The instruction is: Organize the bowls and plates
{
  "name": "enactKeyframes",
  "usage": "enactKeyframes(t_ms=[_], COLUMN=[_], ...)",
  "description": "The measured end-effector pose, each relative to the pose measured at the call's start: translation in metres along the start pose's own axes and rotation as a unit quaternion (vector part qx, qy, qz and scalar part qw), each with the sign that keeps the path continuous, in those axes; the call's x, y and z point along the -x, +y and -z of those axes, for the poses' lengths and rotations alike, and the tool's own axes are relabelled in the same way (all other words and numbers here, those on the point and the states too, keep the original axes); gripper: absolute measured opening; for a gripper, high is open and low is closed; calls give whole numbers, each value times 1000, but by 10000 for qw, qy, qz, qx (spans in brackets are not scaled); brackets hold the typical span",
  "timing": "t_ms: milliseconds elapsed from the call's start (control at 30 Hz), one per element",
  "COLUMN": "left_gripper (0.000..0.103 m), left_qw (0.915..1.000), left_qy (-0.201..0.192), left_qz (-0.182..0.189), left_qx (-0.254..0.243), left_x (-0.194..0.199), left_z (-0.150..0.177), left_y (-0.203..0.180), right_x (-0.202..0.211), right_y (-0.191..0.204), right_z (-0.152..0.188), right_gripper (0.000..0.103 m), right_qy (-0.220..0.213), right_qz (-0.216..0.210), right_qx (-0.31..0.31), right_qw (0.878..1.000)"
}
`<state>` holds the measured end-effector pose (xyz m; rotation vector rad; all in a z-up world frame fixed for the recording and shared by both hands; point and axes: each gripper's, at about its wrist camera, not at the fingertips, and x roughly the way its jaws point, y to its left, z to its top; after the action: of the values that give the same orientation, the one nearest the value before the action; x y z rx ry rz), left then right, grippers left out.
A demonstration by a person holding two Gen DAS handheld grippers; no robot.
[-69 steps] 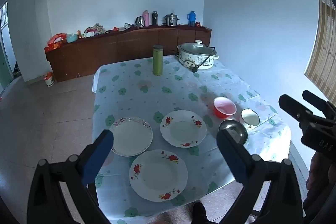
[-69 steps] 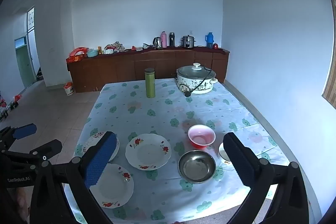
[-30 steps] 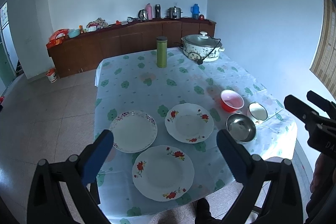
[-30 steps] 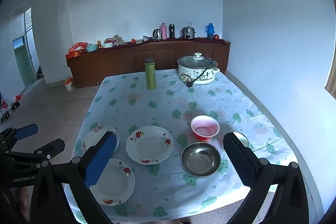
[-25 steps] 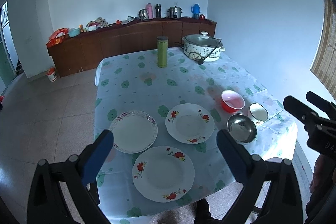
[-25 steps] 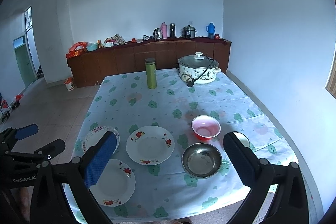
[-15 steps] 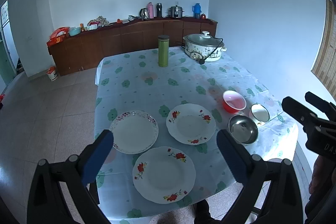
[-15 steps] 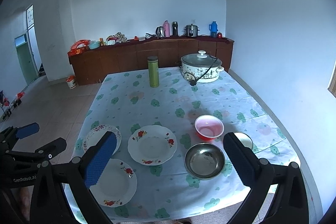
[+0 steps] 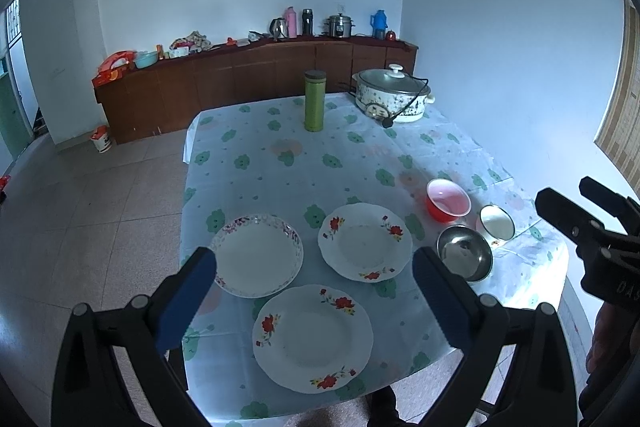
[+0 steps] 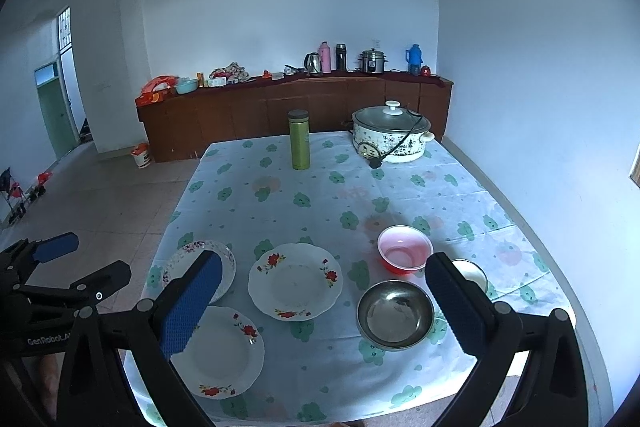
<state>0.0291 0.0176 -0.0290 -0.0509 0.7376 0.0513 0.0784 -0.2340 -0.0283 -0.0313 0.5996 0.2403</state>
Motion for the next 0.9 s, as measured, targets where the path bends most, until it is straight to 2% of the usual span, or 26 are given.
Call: enactKeyframes(t_ms=[667,900], left_gripper=[100,100], left_qw=[10000,9997], left_qy=[31,185], left_qz=[-11,-112], left_qx=[-10,88], left_x=[-1,-4], left_z=[-2,6], left_y=[-2,0], right_x=[3,-4], right_y=[-2,5], right_z=[1,8], right_gripper=[102,102], right_qy=[-113,-16], right_qz=[-180,-443], right_qx=[3,0], right_qw=[9998,9990])
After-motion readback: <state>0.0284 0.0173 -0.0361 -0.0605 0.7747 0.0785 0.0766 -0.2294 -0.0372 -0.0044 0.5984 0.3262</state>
